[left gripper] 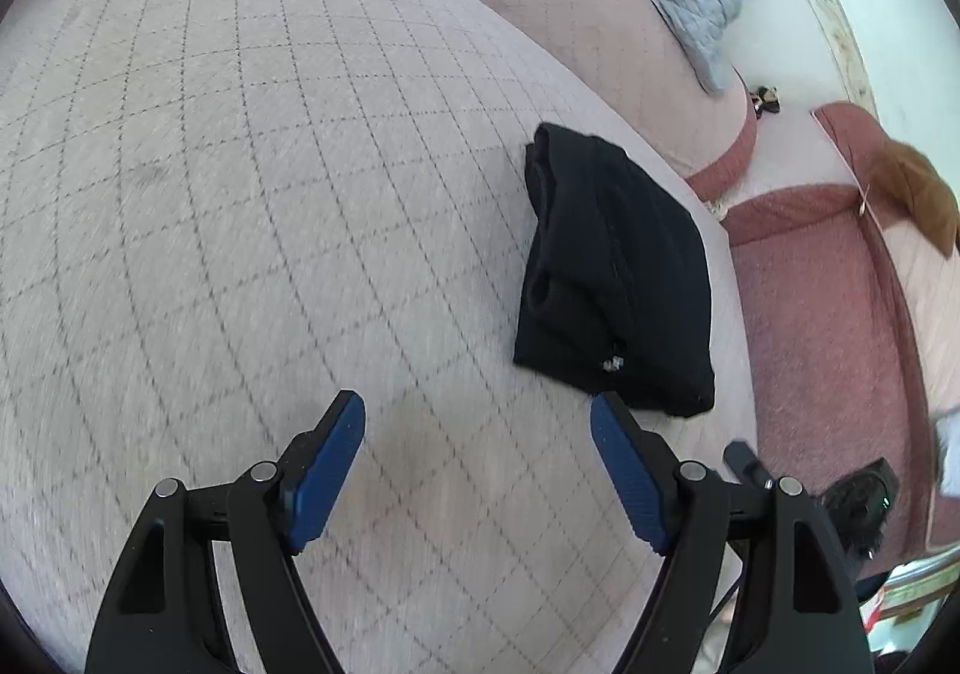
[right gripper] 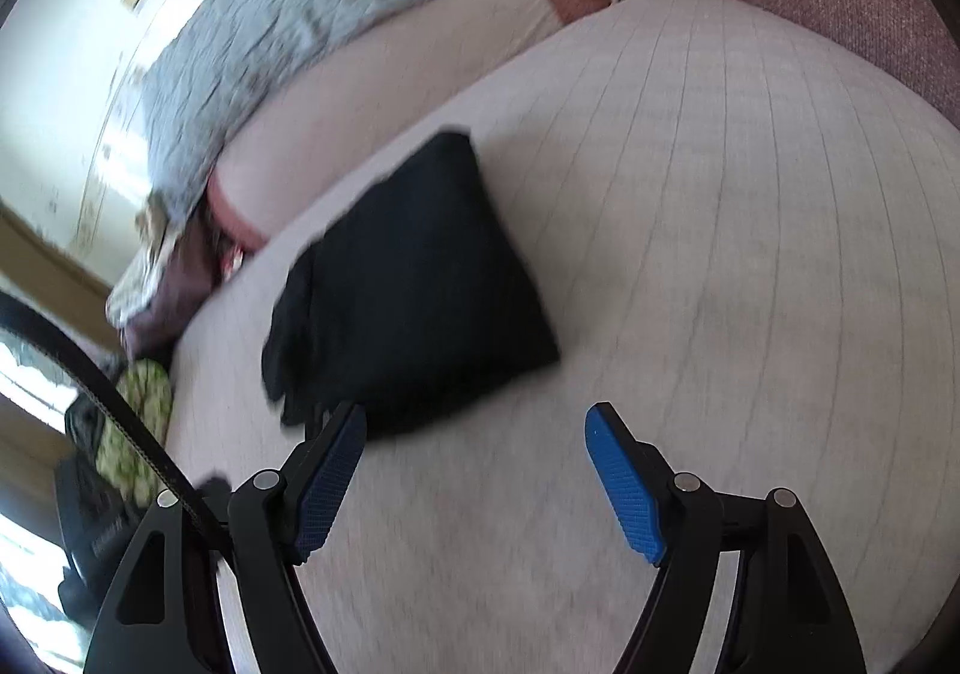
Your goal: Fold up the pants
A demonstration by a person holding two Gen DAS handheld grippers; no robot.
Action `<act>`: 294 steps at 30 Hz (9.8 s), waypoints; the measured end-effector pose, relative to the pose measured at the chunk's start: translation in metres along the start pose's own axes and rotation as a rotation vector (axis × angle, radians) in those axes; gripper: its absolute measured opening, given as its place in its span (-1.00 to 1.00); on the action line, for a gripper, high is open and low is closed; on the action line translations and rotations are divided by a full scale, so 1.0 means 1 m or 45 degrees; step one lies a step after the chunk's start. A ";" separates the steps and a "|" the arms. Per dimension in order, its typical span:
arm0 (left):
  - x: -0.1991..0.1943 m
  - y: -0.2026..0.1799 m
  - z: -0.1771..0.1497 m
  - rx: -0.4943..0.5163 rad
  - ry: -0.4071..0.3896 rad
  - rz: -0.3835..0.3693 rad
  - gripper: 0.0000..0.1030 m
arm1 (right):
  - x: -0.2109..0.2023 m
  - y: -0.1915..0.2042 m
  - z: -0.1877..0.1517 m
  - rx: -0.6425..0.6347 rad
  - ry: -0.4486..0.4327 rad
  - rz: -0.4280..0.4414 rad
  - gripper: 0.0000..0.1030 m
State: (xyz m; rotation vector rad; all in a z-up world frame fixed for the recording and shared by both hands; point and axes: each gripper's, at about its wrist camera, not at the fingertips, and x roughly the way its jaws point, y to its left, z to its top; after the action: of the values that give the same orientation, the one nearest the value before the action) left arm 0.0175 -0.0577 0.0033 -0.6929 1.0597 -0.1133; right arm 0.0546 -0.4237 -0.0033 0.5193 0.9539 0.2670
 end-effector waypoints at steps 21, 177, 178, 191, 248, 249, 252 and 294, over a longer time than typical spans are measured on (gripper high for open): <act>0.016 -0.022 -0.027 0.175 0.017 0.122 0.49 | -0.009 -0.010 -0.036 -0.093 0.006 -0.096 0.59; 0.013 -0.086 -0.105 0.579 -0.162 0.476 0.44 | -0.047 -0.025 -0.070 -0.291 -0.050 -0.199 0.58; 0.013 -0.086 -0.105 0.580 -0.161 0.477 0.44 | -0.046 -0.024 -0.070 -0.295 -0.046 -0.199 0.58; 0.018 -0.084 -0.107 0.576 -0.148 0.483 0.44 | -0.039 -0.021 -0.072 -0.314 -0.031 -0.207 0.62; 0.212 -0.222 0.102 0.613 0.234 0.526 0.53 | -0.025 -0.042 -0.018 -0.120 -0.016 -0.039 0.68; 0.204 -0.221 0.104 0.590 0.220 0.506 0.53 | -0.026 -0.042 -0.017 -0.120 -0.027 -0.036 0.68; 0.158 -0.216 0.101 0.542 0.111 0.423 0.53 | -0.030 -0.039 -0.016 -0.134 -0.049 -0.035 0.68; -0.017 -0.088 -0.117 0.614 -0.383 0.593 1.00 | -0.043 0.011 -0.095 -0.477 -0.162 -0.367 0.75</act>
State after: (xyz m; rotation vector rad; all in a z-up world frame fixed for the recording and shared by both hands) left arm -0.0675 -0.1749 0.0311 -0.0153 0.8338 0.1338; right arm -0.0485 -0.4045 -0.0119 0.0519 0.8182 0.1450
